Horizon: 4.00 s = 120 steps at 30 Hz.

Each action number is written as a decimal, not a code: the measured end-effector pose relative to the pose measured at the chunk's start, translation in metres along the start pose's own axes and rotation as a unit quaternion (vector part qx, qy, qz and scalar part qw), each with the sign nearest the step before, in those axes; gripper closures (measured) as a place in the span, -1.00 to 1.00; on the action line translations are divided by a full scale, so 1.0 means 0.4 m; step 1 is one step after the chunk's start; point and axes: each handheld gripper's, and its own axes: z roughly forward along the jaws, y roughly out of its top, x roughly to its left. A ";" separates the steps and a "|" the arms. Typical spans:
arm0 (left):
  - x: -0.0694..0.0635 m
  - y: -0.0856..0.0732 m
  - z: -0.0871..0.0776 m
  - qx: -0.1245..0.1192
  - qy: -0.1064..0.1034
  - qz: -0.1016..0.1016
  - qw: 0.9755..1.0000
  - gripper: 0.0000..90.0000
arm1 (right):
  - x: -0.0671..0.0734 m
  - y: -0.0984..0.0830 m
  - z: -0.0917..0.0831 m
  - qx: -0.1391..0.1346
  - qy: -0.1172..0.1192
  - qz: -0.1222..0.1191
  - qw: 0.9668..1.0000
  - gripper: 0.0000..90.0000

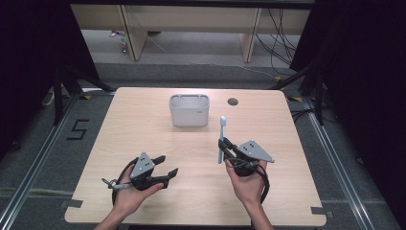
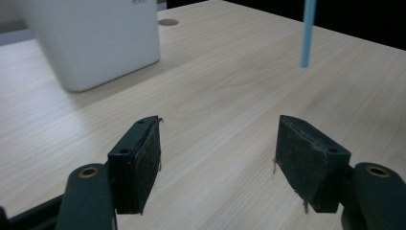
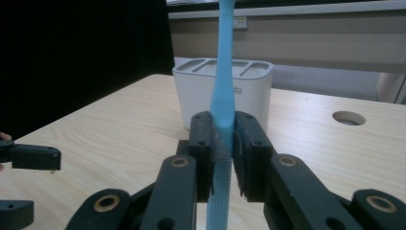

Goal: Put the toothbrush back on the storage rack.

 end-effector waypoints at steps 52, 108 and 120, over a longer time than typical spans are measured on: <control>-0.055 0.155 0.189 -0.058 -0.072 0.009 0.996 0.75 | 0.086 0.015 0.054 -0.014 0.038 -0.012 0.999 0.75; 0.089 0.168 0.120 -0.091 0.002 0.006 0.996 0.85 | -0.020 -0.016 -0.033 0.015 0.001 -0.022 1.000 0.21; 0.113 0.173 0.114 -0.096 0.012 0.002 0.995 0.85 | -0.047 -0.035 -0.049 0.012 -0.017 -0.026 0.999 0.19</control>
